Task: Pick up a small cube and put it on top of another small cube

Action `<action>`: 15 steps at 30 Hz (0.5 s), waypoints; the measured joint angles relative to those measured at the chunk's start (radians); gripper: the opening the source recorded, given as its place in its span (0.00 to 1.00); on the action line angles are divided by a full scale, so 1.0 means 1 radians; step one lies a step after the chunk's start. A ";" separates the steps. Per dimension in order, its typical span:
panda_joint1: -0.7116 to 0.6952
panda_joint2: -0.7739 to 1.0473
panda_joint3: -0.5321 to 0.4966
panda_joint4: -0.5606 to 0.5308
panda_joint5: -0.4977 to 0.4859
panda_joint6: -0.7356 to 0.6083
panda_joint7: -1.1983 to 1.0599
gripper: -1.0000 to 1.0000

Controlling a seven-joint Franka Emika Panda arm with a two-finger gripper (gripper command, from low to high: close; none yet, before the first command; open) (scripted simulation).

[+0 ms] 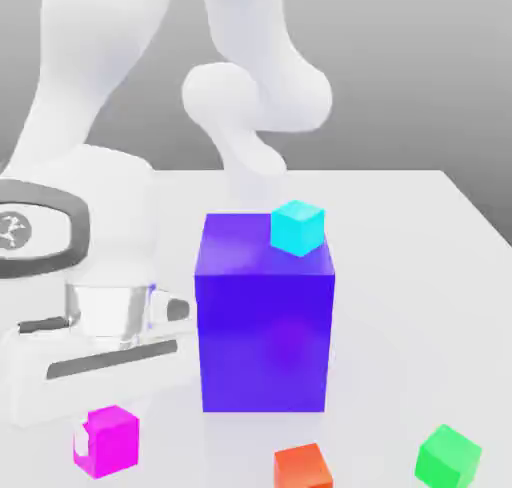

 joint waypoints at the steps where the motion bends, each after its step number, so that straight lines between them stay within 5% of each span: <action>1: -0.009 0.004 0.026 0.004 0.025 -0.029 0.023 0.00; 6: 0.063 0.024 0.020 0.023 0.209 -0.125 0.112 0.00; 8: 0.122 0.028 -0.022 0.013 0.362 -0.149 0.075 0.00; 15: 0.050 0.001 0.155 -0.050 0.881 -0.353 -0.126 0.00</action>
